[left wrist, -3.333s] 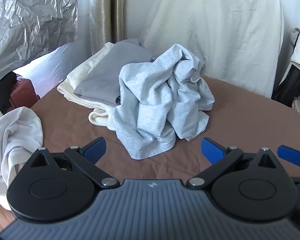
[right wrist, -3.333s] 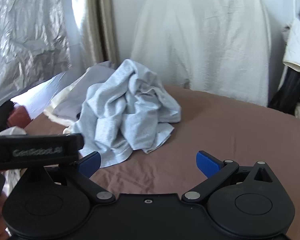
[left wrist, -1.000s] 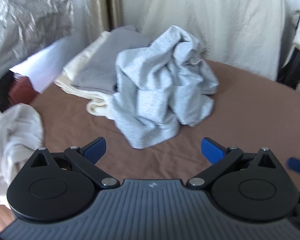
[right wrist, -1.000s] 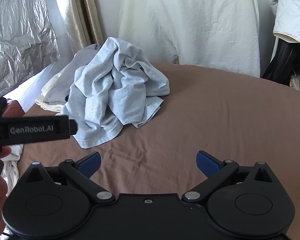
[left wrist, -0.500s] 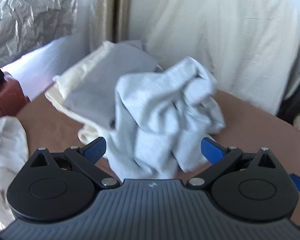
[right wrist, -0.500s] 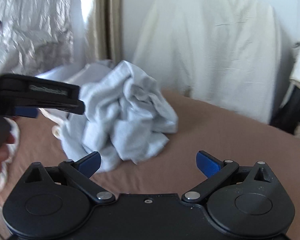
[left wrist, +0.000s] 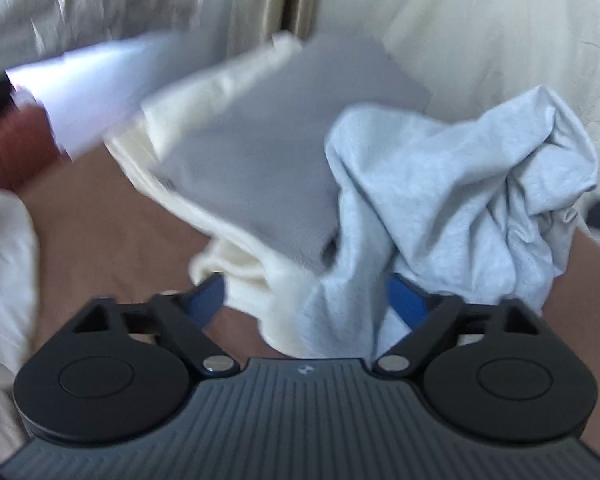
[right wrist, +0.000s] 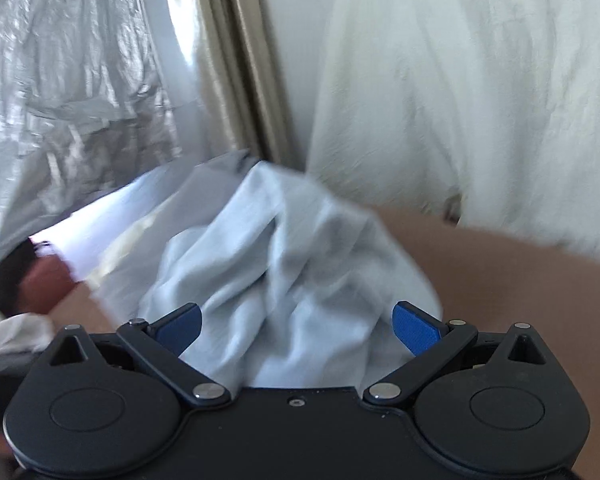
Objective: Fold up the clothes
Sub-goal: 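Grasp the grey sweatshirt with the right tool while the left tool grasps it too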
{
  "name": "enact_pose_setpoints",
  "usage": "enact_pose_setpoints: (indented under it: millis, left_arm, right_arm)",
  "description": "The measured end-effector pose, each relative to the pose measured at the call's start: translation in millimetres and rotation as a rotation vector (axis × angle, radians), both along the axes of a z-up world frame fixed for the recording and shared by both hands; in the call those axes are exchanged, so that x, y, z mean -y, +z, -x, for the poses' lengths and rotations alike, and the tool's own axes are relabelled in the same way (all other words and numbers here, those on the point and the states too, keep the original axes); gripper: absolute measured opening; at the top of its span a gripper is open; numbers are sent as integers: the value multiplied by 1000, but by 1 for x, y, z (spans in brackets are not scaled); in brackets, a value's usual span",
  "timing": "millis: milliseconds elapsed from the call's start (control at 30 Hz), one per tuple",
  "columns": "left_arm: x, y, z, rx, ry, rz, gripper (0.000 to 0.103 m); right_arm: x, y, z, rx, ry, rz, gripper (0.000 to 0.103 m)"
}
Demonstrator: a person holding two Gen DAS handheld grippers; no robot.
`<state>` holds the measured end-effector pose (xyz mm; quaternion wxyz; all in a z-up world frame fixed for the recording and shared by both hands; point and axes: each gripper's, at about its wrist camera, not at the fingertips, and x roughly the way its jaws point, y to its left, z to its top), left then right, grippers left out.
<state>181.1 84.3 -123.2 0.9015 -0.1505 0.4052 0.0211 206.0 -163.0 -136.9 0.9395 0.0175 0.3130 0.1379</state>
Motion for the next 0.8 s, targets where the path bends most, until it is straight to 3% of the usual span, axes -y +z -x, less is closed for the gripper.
enact_pose_setpoints:
  millis: [67, 167, 300, 333, 400, 600, 800]
  left_arm:
    - [2, -13, -9, -36, -11, 52, 68]
    - [12, -22, -18, -47, -19, 0, 68]
    - [18, -28, -23, -55, -26, -45, 68]
    - [18, -29, -24, -58, -25, -47, 67]
    - [17, -30, -24, -65, -20, -43, 64]
    - [15, -31, -22, -75, -2, -25, 56]
    - [11, -29, -21, -78, -7, 17, 45]
  right_arm:
    - [-6, -10, -26, 16, 6, 63, 103]
    - [-12, -34, -55, -34, 11, 90, 101]
    - [-31, -60, -64, -97, 55, 115, 56]
    - [-35, -67, -66, -113, 66, 121, 50]
    - [-45, -73, -57, -97, 80, 171, 30]
    - [-58, -70, -32, -22, 113, 248, 20]
    - [-58, -53, -13, -13, 140, 223, 19]
